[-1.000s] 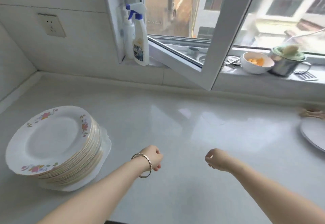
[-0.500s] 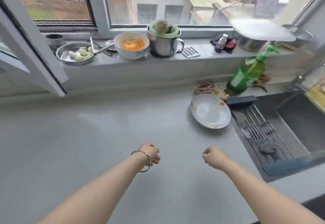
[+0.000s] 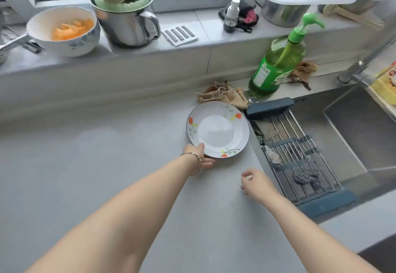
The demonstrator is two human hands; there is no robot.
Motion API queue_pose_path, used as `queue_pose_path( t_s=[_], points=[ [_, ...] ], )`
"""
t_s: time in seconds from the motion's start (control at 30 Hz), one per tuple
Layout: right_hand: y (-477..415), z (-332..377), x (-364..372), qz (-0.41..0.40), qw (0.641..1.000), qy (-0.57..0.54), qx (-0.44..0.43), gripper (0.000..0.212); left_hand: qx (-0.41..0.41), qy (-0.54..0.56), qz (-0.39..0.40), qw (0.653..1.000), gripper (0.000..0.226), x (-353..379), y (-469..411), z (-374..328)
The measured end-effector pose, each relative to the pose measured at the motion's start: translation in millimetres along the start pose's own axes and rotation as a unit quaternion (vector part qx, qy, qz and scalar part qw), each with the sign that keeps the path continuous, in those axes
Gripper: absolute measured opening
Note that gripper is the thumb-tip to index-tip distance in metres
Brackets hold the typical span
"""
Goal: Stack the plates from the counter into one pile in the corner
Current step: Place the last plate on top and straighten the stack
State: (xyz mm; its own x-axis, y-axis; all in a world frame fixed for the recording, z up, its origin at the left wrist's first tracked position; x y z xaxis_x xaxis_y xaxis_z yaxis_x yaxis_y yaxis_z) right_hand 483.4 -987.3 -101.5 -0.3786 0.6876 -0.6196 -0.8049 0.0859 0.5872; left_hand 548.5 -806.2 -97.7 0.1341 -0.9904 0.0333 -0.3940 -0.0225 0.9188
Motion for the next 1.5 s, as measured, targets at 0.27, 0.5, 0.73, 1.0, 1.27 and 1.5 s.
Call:
queue_pose_path(
  t_s=[0.27,0.5,0.73,1.0,1.27,1.5],
  points=[
    [2.3,5.6,-3.8,0.025,0.999,0.014,-0.019,0.019,0.028,0.095,-0.010,0.995,0.027,-7.2,9.1,11.7],
    [20.9,71.7,17.4,0.050,0.993,0.057,-0.087,0.014,0.054,0.163,0.006,0.985,0.019,-97.9,73.9,26.7],
    [70.4,176.8,89.5,0.118,0.961,0.161,-0.189,0.018,0.118,0.203,-0.078,0.969,0.018,-253.2,154.4,60.4],
    [173.1,315.8,239.6,0.131,0.903,0.262,-0.315,0.016,0.199,0.289,-0.159,0.923,0.016,-464.8,267.1,157.7],
    [284.9,403.1,422.6,0.183,0.870,0.279,-0.364,0.021,0.239,0.367,-0.253,0.863,0.020,-673.6,366.8,287.1],
    [336.6,433.0,519.2,0.223,0.841,0.307,-0.387,0.022,0.234,0.443,-0.291,0.815,0.016,-777.8,386.8,351.6]
  ],
)
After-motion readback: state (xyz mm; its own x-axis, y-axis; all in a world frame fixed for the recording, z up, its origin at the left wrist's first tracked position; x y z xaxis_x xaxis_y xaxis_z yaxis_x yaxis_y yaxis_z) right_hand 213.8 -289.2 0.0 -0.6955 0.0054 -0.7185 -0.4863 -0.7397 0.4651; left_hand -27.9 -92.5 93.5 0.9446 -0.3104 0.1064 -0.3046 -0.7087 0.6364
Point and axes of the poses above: each hand's wrist, its own y-axis away from the middle knuckle, its own x-axis out of the palm, z = x × y, the point moved 2 cm from there along -y, towards the middle knuckle, and after that the axes turned 11 degrees about -x, right-handed, at the moved point
